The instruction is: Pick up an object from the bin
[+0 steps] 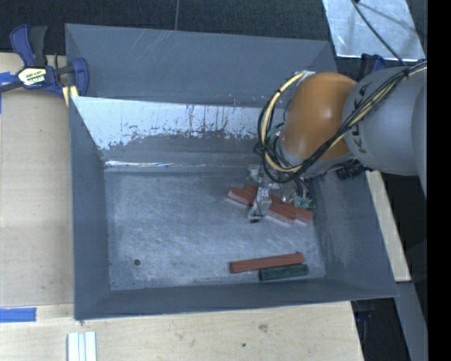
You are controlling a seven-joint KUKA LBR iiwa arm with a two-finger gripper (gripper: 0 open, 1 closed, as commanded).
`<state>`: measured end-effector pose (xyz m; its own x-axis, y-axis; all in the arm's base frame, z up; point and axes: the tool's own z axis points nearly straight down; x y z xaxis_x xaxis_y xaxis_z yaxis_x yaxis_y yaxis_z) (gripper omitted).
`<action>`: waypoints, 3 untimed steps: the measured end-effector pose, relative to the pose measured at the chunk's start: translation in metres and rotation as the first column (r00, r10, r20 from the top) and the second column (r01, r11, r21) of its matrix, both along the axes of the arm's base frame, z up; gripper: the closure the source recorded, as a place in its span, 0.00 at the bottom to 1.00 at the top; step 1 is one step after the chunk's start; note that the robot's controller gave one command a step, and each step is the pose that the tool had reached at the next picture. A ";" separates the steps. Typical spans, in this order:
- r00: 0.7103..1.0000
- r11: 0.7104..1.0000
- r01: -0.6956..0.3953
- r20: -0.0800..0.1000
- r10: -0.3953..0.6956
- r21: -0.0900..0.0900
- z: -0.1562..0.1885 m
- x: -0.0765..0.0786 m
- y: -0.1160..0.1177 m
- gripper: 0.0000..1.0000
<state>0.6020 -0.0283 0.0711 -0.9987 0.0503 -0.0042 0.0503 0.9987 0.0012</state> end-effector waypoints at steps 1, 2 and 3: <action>0.994 0.994 -0.108 0.010 0.108 -0.004 0.217 0.003 -0.012 1.00; 0.968 0.968 -0.250 -0.008 0.250 0.001 0.124 -0.004 0.011 1.00; 0.969 0.969 -0.246 0.000 0.246 -0.001 0.128 -0.003 0.010 0.00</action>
Offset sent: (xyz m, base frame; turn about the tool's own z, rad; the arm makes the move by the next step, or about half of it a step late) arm 0.0004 -0.0118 0.2113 -0.1087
